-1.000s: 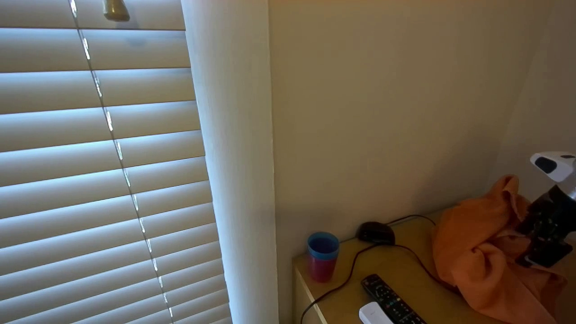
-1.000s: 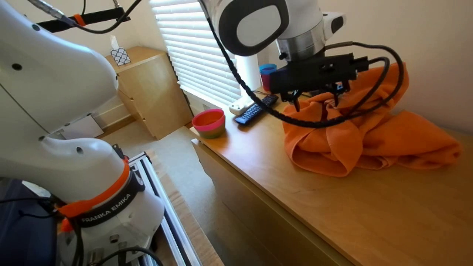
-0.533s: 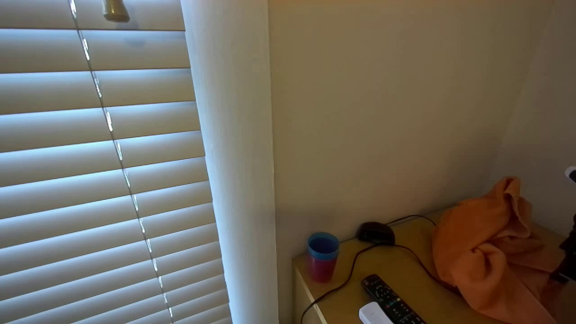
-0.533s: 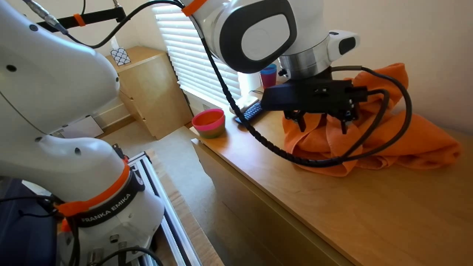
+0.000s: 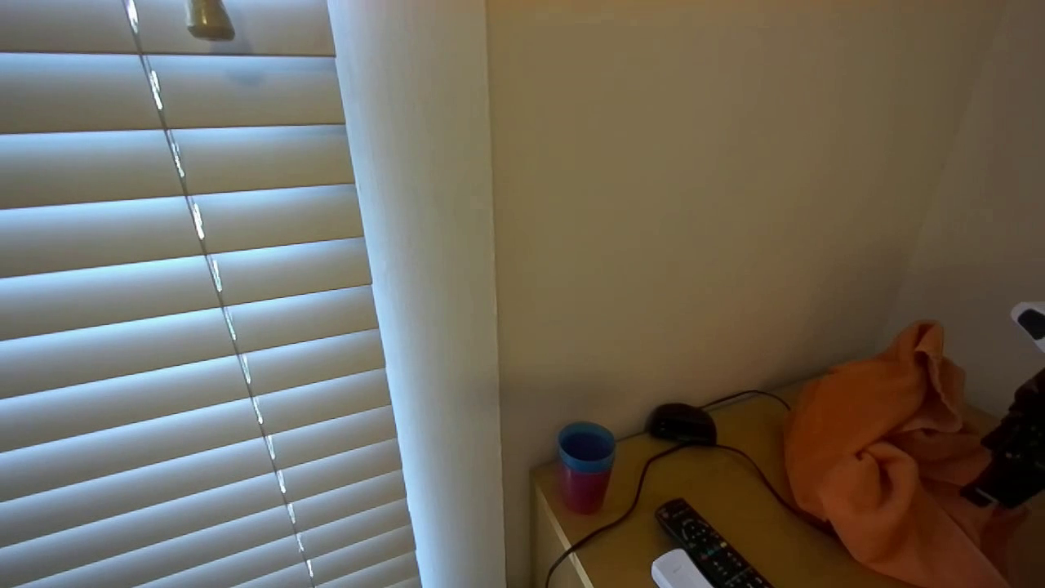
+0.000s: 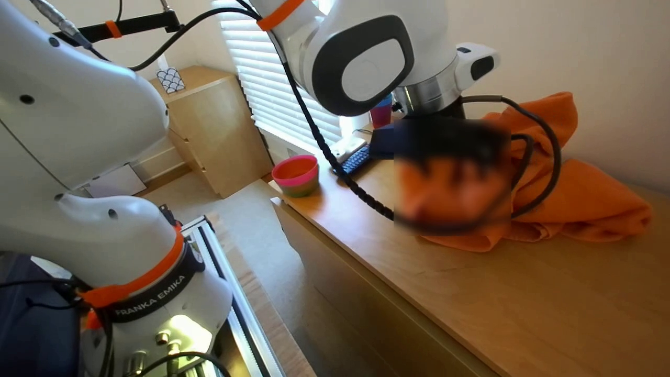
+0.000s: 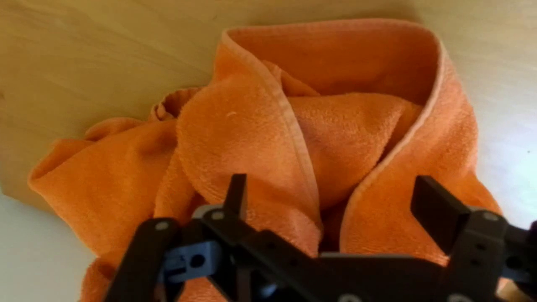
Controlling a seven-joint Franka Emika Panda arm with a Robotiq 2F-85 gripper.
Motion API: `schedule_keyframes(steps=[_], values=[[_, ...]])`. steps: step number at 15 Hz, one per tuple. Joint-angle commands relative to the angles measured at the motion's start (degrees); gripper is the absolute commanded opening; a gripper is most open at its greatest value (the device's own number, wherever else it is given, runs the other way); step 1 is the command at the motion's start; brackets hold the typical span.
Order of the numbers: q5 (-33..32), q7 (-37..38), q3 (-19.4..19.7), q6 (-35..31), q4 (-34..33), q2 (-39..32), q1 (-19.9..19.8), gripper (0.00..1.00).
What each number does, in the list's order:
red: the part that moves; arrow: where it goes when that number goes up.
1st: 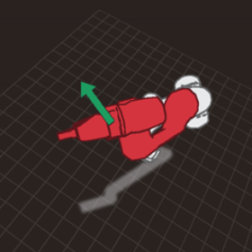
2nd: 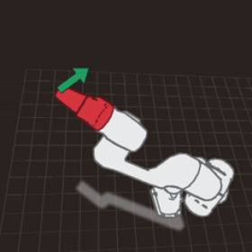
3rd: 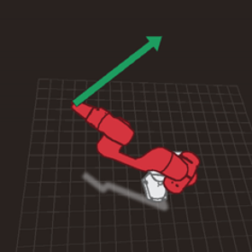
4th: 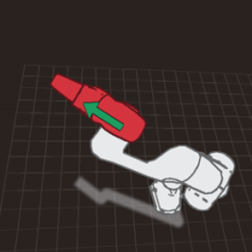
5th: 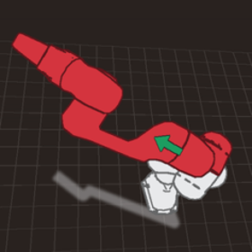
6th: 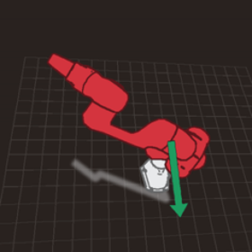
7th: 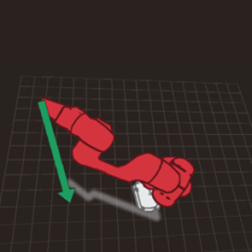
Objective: Fold the orange towel from left to right three times, slide the orange towel a little to the right
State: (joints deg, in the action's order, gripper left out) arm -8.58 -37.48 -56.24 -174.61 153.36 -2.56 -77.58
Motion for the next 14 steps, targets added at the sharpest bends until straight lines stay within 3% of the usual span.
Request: schedule_keyframes(steps=[1, 4, 7, 8, 9, 10, 12, 14], values=[[-2.41, 3.31, 1.56, -4.02, 1.41, -2.81, 2.49, 1.00], [-4.05, 6.79, 5.90, -4.67, 0.55, -2.74, 7.04, 1.00], [-8.36, 12.12, 13.25, -1.88, -0.22, -0.84, 12.13, 1.00], [-6.51, 11.12, 20.23, -0.71, -0.39, 0.23, 18.79, 1.00], [-6.73, 12.00, 23.80, 0.48, -1.04, -0.27, 21.58, 1.00], [-5.48, 9.34, 16.79, -2.45, -0.47, -1.54, 15.26, 1.00], [-5.49, 9.55, 21.97, -1.54, -0.92, -1.37, 19.53, 1.00], [-5.49, 9.91, 22.82, -1.44, -1.11, -1.36, 20.47, 1.00]])
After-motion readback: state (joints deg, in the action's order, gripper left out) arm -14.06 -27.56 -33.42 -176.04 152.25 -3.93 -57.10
